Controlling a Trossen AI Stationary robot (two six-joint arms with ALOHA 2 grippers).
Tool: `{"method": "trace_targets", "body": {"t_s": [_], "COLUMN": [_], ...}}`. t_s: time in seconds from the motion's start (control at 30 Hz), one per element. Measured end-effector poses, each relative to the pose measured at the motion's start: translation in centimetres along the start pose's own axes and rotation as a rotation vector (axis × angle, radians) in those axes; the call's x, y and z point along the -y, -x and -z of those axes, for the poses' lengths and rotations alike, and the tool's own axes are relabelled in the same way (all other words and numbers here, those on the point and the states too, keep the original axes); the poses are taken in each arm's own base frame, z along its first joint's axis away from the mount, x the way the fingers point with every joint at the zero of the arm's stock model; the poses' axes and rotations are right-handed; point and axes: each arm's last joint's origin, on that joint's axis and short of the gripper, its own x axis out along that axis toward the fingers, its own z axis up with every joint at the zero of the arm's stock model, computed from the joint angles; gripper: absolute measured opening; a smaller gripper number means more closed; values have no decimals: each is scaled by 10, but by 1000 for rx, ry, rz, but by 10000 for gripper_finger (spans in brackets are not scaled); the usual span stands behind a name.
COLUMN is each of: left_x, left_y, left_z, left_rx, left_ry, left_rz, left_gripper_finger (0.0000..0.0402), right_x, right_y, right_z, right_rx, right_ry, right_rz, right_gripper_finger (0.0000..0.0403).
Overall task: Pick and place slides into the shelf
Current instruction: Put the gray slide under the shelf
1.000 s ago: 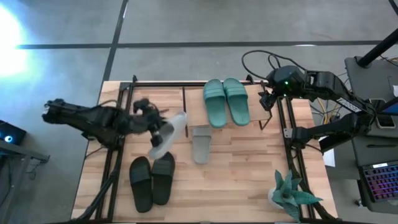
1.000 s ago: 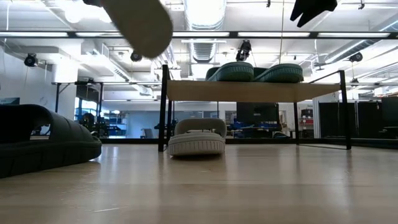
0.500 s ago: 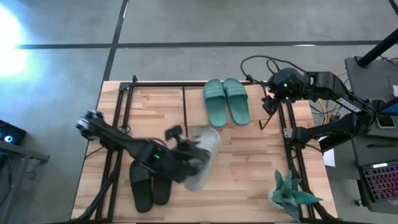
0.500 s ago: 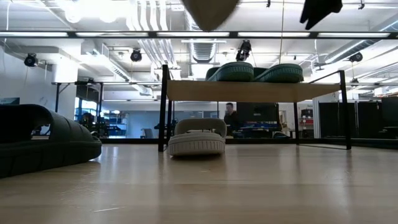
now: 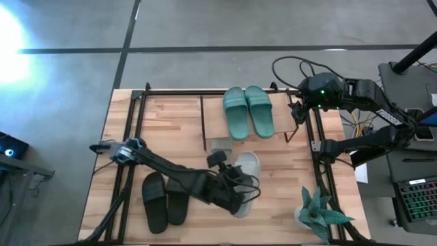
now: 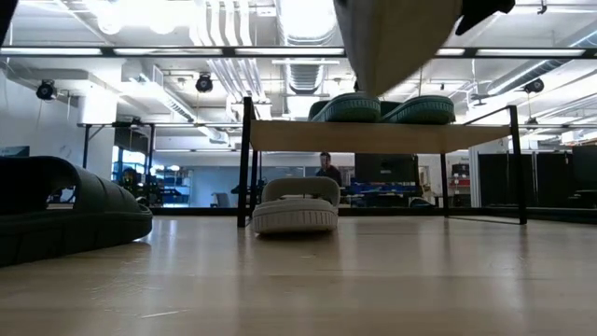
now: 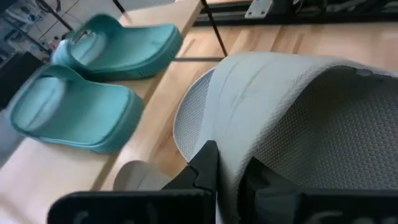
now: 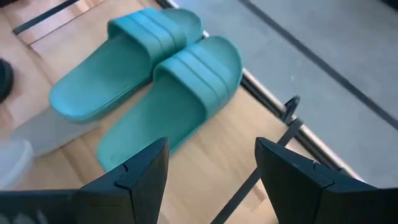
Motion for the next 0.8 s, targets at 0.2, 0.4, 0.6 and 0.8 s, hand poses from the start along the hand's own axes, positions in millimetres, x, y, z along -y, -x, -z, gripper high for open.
{"method": "trace_targets", "body": {"t_s": [0.2, 0.4, 0.6, 0.8], "left_x": [22, 37, 49, 56], "left_y": [-27, -39, -52, -80], "left_z": [15, 29, 39, 61], "left_rx": [-16, -23, -27, -94], "left_ry": [-17, -133, -132, -202], "left_rz": [-11, -43, -37, -84], "left_gripper_finger": [0, 0, 0, 0], "right_x": [0, 0, 1, 1], "right_y": [-1, -1, -1, -1], "right_z": [-1, -1, -1, -1], "right_rx": [8, 7, 6, 4], "right_ry": [17, 18, 26, 28], "right_rz": [31, 31, 32, 32], "right_gripper_finger": [231, 231, 231, 231]}}
